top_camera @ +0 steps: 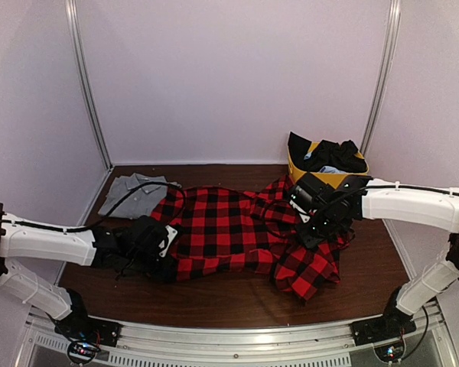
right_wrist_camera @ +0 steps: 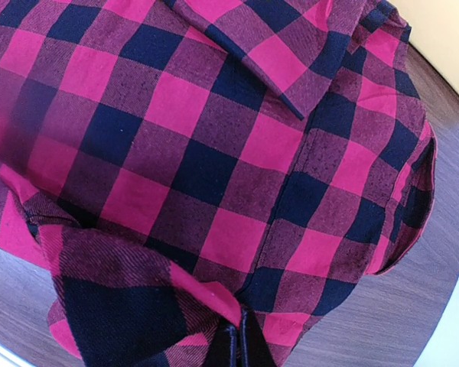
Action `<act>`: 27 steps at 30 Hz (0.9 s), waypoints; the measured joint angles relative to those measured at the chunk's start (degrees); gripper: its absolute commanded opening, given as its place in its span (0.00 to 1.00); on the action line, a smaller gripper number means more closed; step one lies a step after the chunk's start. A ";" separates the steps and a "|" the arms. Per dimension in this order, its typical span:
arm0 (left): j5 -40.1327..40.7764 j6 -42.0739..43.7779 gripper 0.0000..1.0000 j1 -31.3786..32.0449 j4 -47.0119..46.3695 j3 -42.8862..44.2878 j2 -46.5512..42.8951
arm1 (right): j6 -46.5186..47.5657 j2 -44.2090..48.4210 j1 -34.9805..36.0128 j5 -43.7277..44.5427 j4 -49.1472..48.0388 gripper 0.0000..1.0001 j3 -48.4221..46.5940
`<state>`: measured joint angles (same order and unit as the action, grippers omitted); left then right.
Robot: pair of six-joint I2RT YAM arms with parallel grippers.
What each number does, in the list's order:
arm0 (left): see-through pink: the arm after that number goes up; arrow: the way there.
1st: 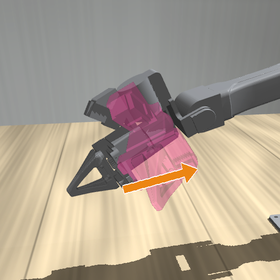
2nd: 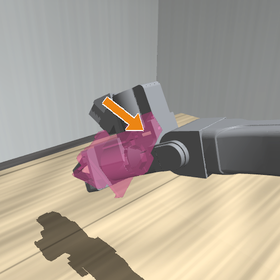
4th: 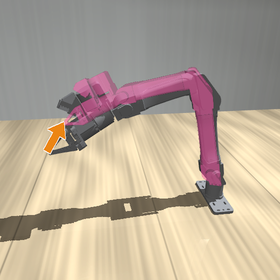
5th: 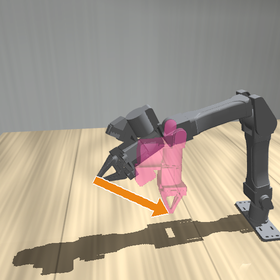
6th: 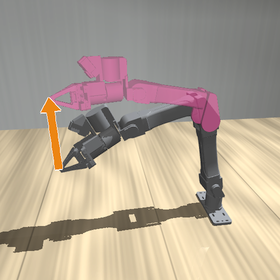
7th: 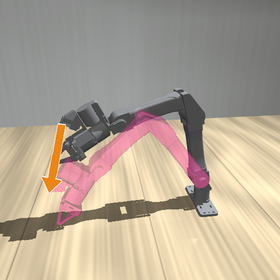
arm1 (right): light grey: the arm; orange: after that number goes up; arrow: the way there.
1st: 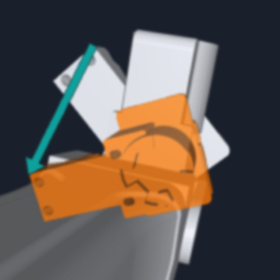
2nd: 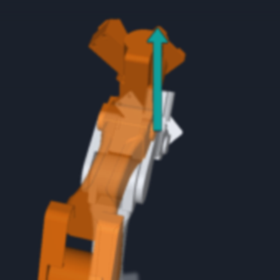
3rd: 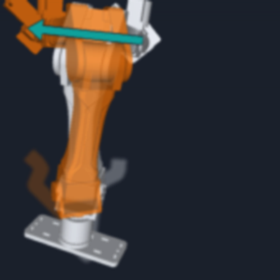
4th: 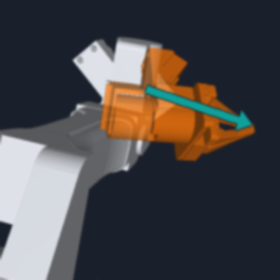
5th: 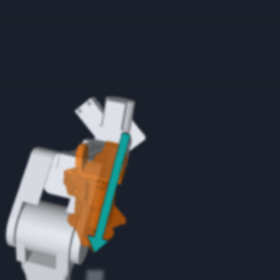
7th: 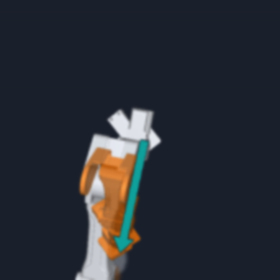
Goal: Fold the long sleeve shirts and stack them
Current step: Pick up the shirt from the center of the board, then fold the flattened shirt at the center of the board.
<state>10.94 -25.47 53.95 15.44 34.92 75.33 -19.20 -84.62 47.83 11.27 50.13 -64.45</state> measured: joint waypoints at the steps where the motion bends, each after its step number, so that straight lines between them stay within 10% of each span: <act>1: 0.07 -0.09 0.00 -0.28 0.31 0.00 -0.55 | 0.00 0.00 0.00 -0.02 0.02 0.00 0.00; 12: 1.92 -0.79 0.00 -8.57 2.67 0.13 -10.16 | 1.29 2.38 0.00 -0.11 1.60 0.00 -0.09; 27: 5.22 -0.55 0.07 -9.05 1.42 1.36 -1.16 | 7.45 -6.60 -3.37 0.94 1.25 0.00 -9.14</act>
<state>16.16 -26.02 44.91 16.86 36.27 74.17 -11.75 -91.22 44.47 12.21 51.37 -73.58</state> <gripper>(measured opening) 0.021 0.009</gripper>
